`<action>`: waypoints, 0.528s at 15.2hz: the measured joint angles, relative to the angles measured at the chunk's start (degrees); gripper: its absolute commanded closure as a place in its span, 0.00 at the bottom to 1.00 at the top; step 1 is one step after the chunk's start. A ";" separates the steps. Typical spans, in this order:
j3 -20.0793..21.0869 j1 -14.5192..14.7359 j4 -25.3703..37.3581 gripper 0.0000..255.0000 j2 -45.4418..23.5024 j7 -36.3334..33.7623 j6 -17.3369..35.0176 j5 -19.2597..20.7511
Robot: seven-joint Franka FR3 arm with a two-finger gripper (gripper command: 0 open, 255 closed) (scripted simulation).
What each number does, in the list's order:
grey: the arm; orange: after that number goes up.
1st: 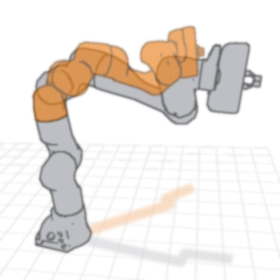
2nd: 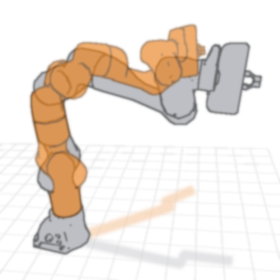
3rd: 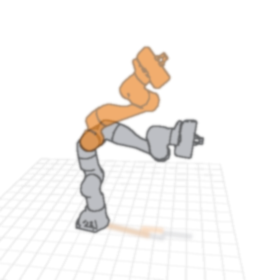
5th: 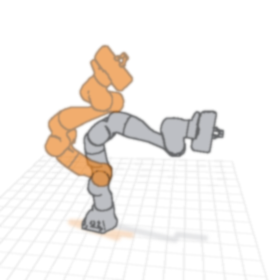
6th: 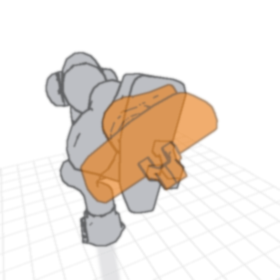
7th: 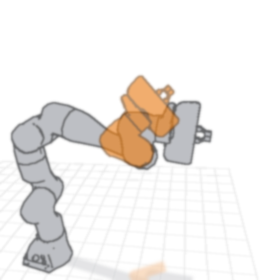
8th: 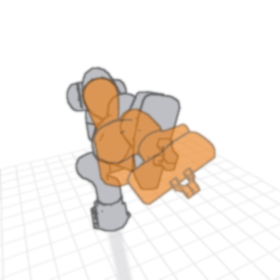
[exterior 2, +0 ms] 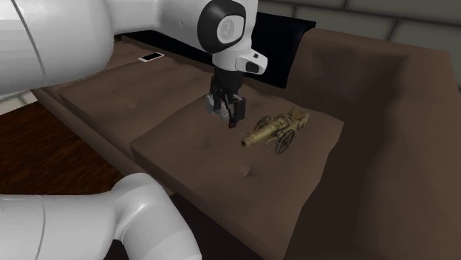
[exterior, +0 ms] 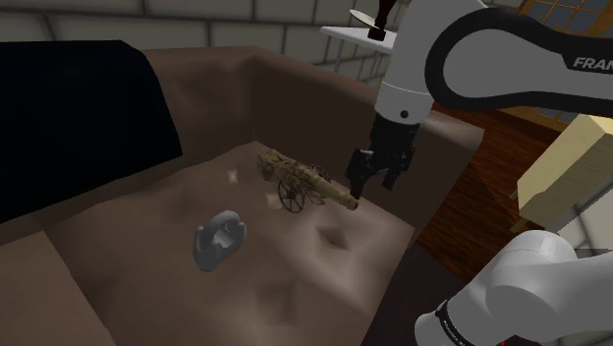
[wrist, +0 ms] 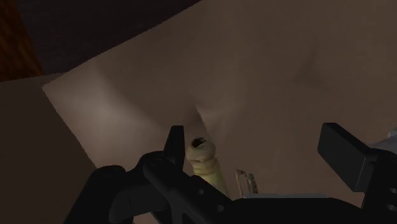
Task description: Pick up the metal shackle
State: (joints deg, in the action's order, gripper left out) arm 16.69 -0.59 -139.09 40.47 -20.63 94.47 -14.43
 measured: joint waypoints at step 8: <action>10.82 -2.37 5.10 0.00 -12.55 -21.36 8.95 -8.12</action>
State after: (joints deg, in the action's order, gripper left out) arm 27.52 -2.96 -134.00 27.92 -41.99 103.42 -22.55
